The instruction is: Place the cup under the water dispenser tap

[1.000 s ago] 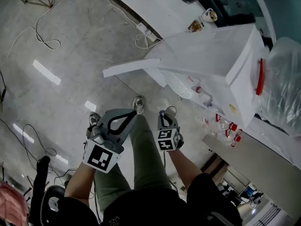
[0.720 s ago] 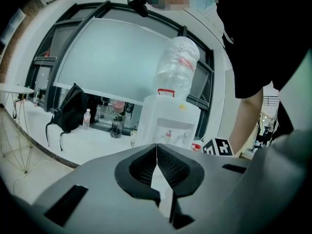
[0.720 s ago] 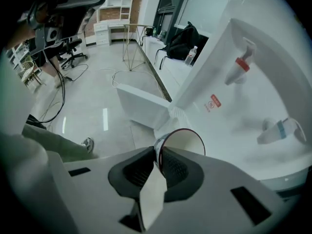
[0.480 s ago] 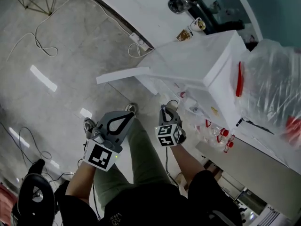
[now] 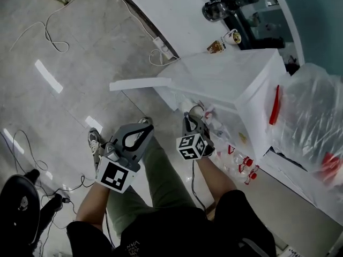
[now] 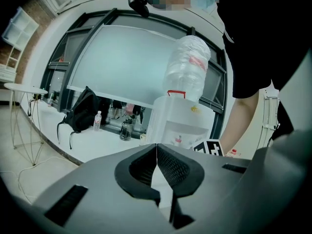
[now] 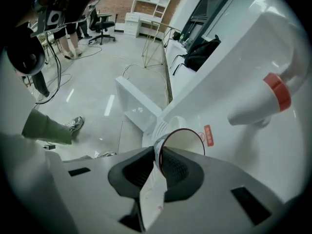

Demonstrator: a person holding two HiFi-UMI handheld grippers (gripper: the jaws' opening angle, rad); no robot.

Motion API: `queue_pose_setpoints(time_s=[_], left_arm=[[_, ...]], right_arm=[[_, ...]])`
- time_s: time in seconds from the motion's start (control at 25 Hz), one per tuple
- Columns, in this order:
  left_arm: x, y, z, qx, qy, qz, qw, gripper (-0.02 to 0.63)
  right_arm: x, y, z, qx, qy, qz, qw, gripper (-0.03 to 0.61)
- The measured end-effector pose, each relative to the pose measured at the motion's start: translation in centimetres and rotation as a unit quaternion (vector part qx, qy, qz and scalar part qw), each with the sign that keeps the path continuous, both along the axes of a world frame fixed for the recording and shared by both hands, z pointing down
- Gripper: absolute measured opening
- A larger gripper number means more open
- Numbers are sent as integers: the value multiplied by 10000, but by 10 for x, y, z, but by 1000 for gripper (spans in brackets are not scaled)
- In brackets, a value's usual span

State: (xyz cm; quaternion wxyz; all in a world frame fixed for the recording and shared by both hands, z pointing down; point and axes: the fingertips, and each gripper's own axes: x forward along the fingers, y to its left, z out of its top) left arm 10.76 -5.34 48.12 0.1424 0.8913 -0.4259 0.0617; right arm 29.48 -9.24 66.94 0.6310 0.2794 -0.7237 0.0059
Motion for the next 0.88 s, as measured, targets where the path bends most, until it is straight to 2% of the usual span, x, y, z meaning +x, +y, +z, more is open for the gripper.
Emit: queue_pose_setpoints(time_s=[0.24,0.56,0.88], left_arm=[[0,-6,14,-100,31,-169,9998,20],[6,-14,19,-101,70,-110,9999,20],[8,-12,20,-139,69,87,9998,20]], right_arm=[[-8,-5,16,-36,169,-260,9995,71],[-14,-9,22,133,189,-144,9996,71],[-12,-10,15,426,-65,223,9988,72]])
